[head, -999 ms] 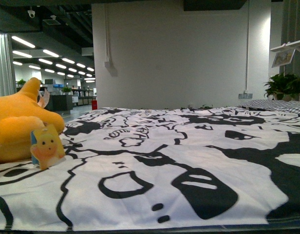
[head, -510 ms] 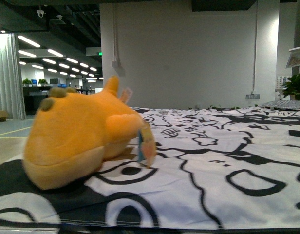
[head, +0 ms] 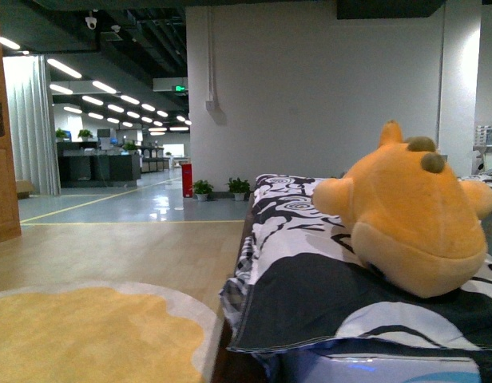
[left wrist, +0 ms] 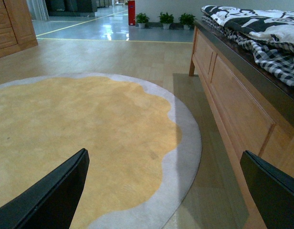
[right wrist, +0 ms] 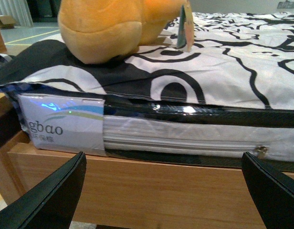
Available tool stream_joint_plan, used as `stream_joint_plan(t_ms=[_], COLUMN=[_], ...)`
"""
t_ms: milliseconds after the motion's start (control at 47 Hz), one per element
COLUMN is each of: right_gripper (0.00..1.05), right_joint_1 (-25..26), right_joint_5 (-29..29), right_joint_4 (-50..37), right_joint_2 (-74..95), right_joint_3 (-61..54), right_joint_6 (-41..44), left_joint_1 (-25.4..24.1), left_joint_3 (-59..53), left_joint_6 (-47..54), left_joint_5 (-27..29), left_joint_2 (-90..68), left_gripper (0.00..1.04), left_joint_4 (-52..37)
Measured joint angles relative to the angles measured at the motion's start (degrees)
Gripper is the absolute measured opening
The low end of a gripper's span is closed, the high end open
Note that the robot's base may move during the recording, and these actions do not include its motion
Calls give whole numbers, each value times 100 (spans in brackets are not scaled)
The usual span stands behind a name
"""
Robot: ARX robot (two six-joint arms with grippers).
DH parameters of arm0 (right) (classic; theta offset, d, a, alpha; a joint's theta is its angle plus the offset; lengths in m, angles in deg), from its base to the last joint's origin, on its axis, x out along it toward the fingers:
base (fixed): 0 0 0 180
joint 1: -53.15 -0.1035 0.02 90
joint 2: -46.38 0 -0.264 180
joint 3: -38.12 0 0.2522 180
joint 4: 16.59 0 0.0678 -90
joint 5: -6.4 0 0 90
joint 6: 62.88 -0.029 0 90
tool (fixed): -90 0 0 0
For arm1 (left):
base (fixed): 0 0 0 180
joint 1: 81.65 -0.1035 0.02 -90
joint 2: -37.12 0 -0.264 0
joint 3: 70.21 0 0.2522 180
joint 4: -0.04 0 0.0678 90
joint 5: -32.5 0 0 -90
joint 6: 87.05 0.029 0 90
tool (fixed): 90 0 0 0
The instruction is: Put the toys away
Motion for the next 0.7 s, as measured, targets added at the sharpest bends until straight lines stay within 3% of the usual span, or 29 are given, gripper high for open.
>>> stream_joint_plan(t_ms=[149,234,298,361,510,702], right_gripper=[98,98,98,98,98,98], right_joint_1=[9,699,1027,1207,1222,-68], right_joint_5=[-24,-1858,-2481,-2747,-2535,-1281], right_joint_4=[4,365,249,-87,-1493,-2739], right_joint_2=[7,439,680,942,2299,4588], right_joint_3=[0,146,181,337,1121,2732], right_joint_6=[-11,-479,-654,-774,-894,-616], left_joint_1=[2,2,2,2,2,2], left_joint_3=[0,0,0,0,0,0], left_joint_6=[0,2,0,0,0,0], left_joint_5=[-9,-26,-24,-24,-24,-24], left_joint_2=[0,0,0,0,0,0], left_gripper=[98,98,98,98,98,98], left_joint_4=[0,0,0,0,0,0])
